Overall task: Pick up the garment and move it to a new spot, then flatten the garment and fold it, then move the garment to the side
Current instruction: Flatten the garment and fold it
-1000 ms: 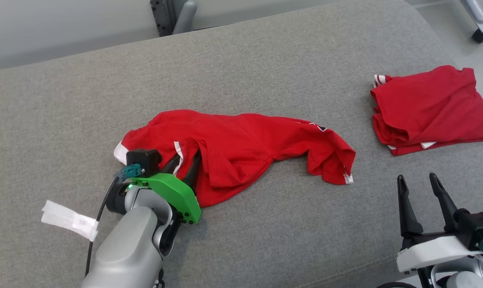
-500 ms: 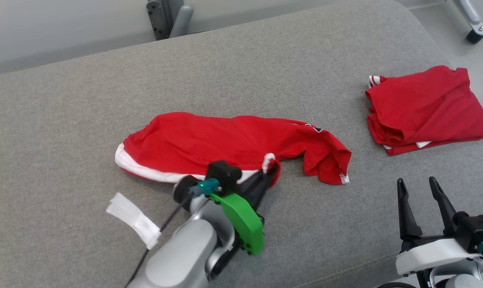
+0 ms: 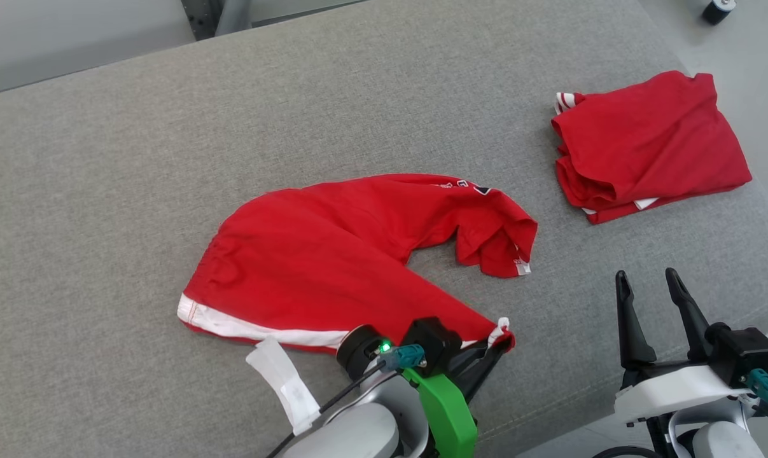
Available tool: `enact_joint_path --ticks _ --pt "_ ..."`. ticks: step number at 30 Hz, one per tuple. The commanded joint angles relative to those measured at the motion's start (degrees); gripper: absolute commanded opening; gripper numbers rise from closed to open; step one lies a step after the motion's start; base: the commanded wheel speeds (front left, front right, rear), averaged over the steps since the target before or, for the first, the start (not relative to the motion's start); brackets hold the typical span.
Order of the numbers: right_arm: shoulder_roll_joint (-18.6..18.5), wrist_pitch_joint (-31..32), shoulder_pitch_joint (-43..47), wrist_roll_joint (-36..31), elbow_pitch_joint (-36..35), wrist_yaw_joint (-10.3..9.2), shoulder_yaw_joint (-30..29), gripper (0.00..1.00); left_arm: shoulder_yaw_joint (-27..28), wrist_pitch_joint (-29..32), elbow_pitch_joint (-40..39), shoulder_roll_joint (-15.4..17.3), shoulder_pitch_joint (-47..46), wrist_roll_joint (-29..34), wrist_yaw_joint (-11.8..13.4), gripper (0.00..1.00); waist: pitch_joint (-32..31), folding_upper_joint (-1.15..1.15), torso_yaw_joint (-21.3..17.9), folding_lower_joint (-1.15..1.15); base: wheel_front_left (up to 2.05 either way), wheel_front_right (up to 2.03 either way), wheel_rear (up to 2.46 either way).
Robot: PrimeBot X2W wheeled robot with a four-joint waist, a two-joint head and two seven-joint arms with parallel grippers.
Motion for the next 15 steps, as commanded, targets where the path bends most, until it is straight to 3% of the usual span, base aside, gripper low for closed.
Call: enact_joint_path --ticks 1,9,15 --pt "0.3 -0.2 -0.6 0.2 0.3 -0.09 0.2 1.00 -0.8 -0.7 1.1 0.2 -0.9 -0.8 -0.5 1.00 1.4 0.00 -1.6 0.00 0.00 0.00 0.00" --pt "0.3 -0.2 -0.6 -0.3 0.7 -0.09 -0.6 1.00 -5.5 -0.7 0.8 0.2 -1.8 -9.1 -3.0 1.00 0.7 0.00 -1.2 0.00 0.00 0.00 0.00" --pt "-0.8 -0.2 0.5 -1.4 -1.1 -0.09 -1.0 1.00 -2.8 -4.2 -2.1 0.5 -1.5 -12.6 -2.5 1.00 -2.9 0.00 1.6 0.00 0.00 0.00 0.00"
